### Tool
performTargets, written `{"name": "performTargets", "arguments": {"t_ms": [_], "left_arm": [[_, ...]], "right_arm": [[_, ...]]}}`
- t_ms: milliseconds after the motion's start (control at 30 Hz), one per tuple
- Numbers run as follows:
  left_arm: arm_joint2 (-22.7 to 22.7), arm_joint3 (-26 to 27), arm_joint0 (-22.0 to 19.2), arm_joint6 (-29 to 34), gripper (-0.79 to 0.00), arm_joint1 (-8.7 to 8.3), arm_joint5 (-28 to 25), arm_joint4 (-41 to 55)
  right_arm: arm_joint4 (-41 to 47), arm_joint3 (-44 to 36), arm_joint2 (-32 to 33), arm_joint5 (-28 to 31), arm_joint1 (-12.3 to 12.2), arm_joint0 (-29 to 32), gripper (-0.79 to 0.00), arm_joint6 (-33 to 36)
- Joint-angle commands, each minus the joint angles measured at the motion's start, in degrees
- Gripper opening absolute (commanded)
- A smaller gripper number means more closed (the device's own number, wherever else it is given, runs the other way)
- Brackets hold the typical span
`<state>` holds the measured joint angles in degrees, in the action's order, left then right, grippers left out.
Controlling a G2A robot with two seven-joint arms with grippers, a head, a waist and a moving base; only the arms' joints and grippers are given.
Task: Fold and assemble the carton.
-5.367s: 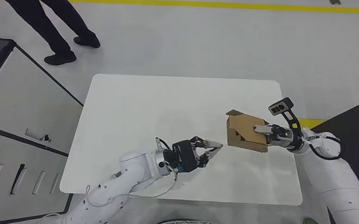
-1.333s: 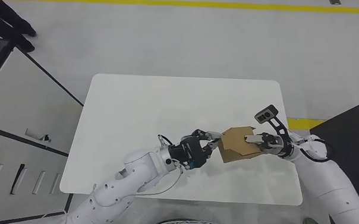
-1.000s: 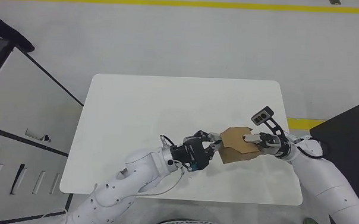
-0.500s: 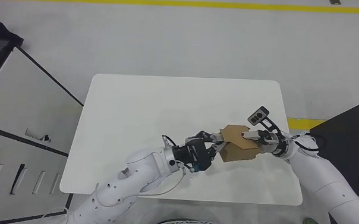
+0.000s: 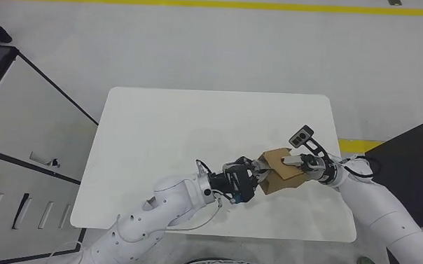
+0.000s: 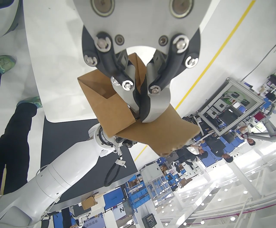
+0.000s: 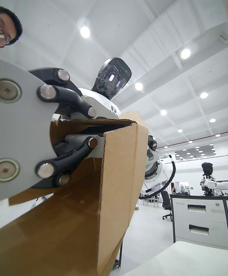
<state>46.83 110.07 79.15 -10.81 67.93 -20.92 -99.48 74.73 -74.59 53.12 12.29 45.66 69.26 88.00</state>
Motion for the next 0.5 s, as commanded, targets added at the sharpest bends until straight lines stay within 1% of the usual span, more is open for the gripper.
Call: {"name": "performTargets", "arguments": {"t_ms": [0, 233, 467], "left_arm": [[0.2, 0.2, 0.0, 0.1, -0.785, 0.01, 0.1, 0.0], [0.4, 0.3, 0.4, 0.4, -0.785, 0.0, 0.1, 0.0], [-0.3, -0.3, -0.3, 0.6, -0.785, 0.3, -0.1, 0.2]], "right_arm": [[0.4, 0.2, -0.2, 0.3, -0.1, -0.1, -0.785, 0.0], [1.2, 0.3, -0.8, 0.5, -0.5, -0.3, -0.785, 0.0], [1.3, -0.3, -1.8, 1.0, -0.7, -0.8, -0.785, 0.0]]}}
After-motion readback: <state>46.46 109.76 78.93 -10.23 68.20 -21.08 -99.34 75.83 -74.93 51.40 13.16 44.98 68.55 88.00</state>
